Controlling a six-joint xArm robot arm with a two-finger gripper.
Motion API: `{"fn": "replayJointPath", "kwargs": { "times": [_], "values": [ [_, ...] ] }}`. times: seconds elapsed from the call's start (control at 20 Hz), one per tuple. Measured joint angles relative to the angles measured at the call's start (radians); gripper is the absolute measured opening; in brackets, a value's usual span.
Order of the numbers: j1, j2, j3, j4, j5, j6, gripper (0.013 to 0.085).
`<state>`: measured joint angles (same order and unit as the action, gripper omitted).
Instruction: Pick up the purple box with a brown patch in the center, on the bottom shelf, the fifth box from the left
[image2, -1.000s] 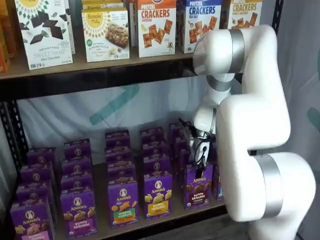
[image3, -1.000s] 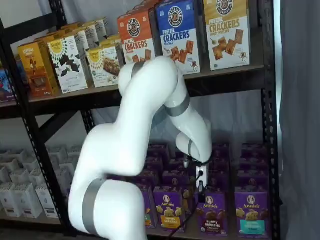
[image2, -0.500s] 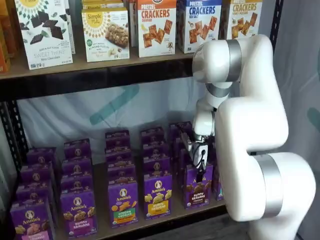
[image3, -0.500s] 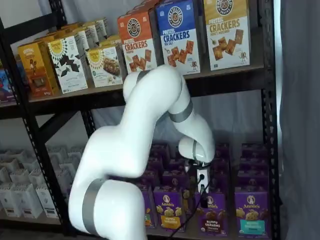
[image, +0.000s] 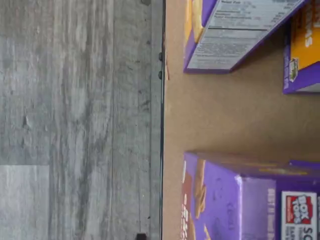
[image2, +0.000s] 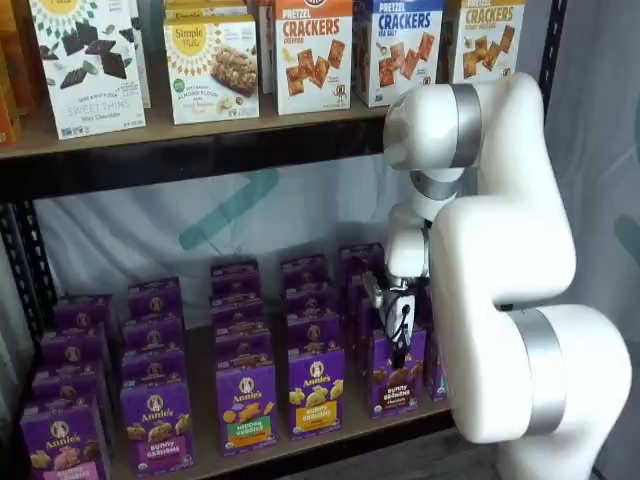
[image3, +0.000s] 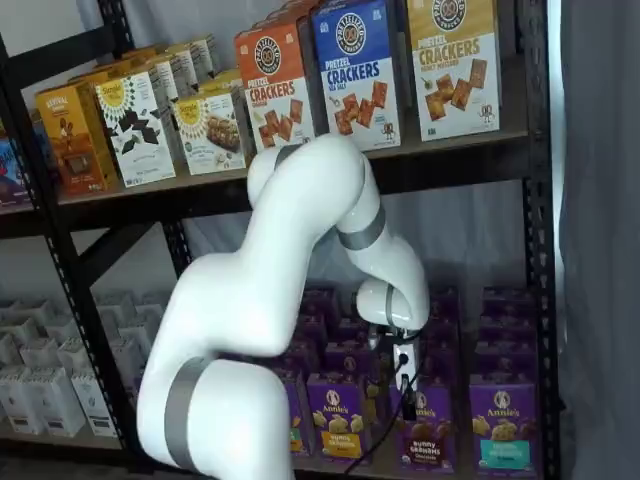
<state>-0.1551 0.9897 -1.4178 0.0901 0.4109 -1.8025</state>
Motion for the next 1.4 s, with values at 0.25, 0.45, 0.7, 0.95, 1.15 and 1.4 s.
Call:
{"fn": "replayJointPath", "kwargs": {
  "times": [0.25,0.45,0.7,0.95,1.15,1.4],
  "values": [
    [0.001,0.0,0.004,0.001,-0.006,-0.001,0.065],
    [0.002,-0.002,0.013,0.002,-0.02,-0.001,0.061],
    [0.005,-0.005,0.025,0.033,-0.038,-0.027,0.053],
    [0.006,-0.007,0.03,0.034,-0.044,-0.026,0.045],
    [0.005,-0.01,0.032,0.035,-0.041,-0.029,0.037],
    [0.006,-0.013,0.037,0.034,-0.042,-0.027,0.033]
  ]
}}
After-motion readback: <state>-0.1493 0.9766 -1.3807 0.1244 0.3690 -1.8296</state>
